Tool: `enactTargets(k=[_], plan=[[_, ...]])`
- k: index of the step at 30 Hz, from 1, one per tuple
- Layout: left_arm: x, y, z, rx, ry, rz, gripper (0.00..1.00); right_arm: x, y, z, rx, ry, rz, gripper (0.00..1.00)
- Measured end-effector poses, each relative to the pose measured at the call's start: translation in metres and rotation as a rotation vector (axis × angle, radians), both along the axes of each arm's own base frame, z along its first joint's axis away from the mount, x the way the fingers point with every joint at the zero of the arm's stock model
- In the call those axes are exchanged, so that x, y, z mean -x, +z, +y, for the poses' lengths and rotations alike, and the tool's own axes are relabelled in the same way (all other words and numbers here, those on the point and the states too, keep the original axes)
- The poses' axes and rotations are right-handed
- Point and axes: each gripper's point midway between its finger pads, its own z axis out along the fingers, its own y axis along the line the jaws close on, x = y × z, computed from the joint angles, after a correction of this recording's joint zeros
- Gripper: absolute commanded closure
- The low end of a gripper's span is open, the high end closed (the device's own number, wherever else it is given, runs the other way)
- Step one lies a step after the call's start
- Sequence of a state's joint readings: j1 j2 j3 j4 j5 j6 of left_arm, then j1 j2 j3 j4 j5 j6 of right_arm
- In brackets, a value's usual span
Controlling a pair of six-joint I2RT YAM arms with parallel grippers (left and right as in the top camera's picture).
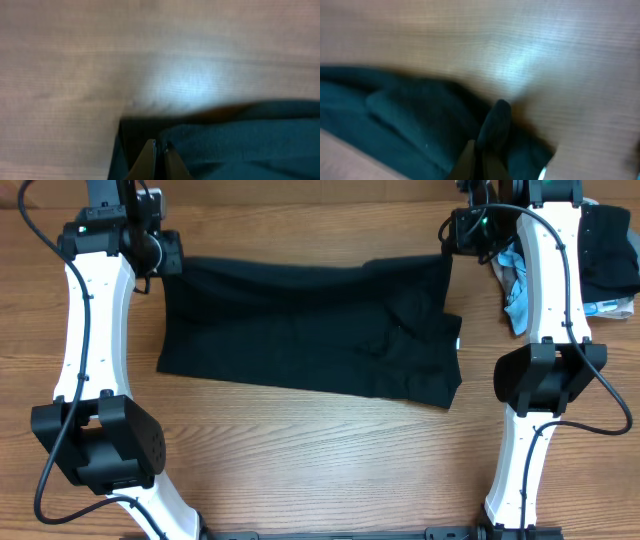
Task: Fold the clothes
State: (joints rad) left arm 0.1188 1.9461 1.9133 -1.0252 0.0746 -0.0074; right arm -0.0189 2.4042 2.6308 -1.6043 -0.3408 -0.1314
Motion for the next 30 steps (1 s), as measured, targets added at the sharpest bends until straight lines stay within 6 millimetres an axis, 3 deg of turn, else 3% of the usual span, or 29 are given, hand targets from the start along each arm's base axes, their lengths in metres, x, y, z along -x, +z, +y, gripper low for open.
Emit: enactTargets(k=[3,10,19,25,28,30], plan=[[0.012,-0.006,-0.001,0.006,0.0,0.056,0.96,0.018,-0.004,0.002,-0.001,0.003,0.078,0.96],[0.023,-0.019,-0.001,-0.002,-0.013,0.111,0.96,0.028,-0.014,0.015,-0.003,0.015,0.134,0.96],[0.048,-0.056,0.008,-0.043,-0.01,0.237,0.96,0.078,-0.078,0.049,0.055,0.068,0.403,0.96],[0.051,-0.071,0.021,-0.059,-0.003,0.277,0.95,0.103,-0.105,0.042,0.115,0.048,0.527,0.96],[0.052,-0.081,0.024,-0.068,0.003,0.305,0.75,0.112,-0.113,0.036,0.13,0.035,0.57,0.92],[0.053,-0.087,0.025,-0.075,-0.003,0.32,0.5,0.115,-0.116,0.032,0.141,0.025,0.589,0.7]])
